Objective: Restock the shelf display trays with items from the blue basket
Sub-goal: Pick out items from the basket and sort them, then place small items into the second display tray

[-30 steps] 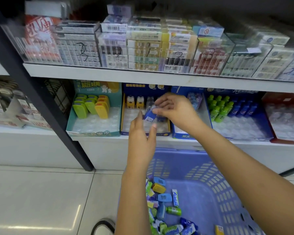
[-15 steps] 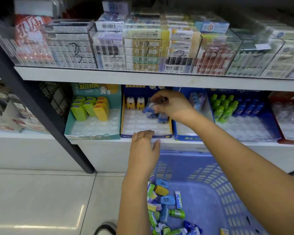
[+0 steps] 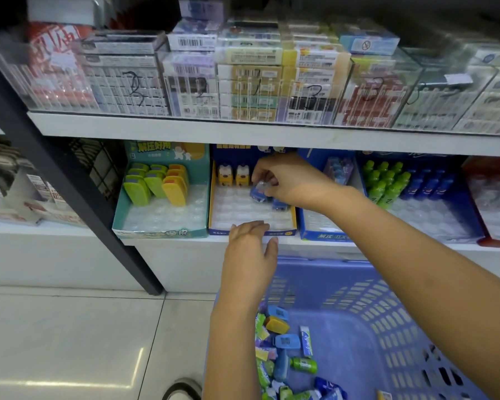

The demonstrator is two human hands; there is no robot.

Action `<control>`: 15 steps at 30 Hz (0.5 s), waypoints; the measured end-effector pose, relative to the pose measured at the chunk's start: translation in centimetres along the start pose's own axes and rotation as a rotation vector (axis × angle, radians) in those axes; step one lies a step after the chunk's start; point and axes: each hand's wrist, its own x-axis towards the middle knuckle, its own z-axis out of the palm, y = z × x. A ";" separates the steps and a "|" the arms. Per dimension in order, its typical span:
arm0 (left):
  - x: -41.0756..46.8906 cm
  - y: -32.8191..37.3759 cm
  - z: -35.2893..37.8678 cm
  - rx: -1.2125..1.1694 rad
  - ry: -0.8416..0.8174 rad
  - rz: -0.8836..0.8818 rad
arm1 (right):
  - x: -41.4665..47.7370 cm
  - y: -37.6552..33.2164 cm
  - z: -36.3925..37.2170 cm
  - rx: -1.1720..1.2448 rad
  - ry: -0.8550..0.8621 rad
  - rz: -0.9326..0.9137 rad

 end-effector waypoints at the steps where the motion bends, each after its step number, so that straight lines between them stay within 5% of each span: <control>1: 0.0 0.1 -0.1 -0.004 -0.013 0.006 | 0.1 0.0 0.1 -0.026 -0.039 -0.010; 15: -0.2 0.3 -0.9 -0.054 -0.072 -0.003 | 0.5 0.3 0.8 -0.168 -0.147 -0.083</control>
